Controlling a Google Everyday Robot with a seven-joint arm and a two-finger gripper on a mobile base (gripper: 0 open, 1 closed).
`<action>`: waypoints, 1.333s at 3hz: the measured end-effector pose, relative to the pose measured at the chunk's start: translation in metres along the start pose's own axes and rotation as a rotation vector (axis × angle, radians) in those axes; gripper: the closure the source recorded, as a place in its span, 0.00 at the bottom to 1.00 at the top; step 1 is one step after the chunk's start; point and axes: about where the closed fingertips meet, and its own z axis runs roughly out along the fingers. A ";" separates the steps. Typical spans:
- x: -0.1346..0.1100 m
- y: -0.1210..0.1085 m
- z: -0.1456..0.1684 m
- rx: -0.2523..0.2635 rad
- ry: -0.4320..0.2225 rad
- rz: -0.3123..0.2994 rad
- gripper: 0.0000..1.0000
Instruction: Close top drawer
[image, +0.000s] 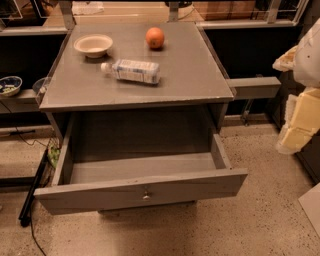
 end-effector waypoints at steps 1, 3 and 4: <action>0.000 0.000 0.000 0.000 0.000 0.000 0.00; 0.000 0.000 0.000 0.000 0.000 0.000 0.51; 0.000 0.000 0.000 0.000 0.000 0.000 0.74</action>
Offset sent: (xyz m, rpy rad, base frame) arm 0.0000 0.0000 0.0000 0.0000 0.0000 0.0000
